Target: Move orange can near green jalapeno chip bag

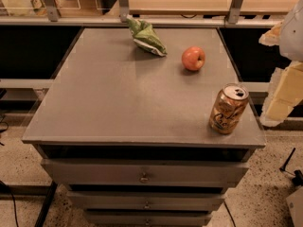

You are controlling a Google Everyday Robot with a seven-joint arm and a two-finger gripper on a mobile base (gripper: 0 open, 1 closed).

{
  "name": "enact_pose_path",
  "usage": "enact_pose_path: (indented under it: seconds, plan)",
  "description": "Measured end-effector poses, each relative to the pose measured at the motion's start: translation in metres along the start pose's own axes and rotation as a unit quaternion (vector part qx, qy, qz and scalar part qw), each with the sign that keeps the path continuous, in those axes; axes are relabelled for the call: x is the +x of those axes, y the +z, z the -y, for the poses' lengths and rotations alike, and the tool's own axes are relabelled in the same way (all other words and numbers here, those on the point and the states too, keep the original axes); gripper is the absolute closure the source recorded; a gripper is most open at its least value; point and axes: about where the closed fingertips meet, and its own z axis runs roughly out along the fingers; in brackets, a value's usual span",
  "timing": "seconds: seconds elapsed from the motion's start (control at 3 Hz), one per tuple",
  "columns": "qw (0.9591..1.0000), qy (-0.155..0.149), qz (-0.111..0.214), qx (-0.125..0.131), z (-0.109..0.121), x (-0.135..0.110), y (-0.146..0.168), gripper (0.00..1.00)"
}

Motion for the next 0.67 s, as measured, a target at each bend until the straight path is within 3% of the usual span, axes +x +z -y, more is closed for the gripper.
enact_pose_path:
  seconds: [0.67]
  plan:
    - [0.9999, -0.009, -0.014, 0.001, 0.003, -0.004, 0.020, 0.00]
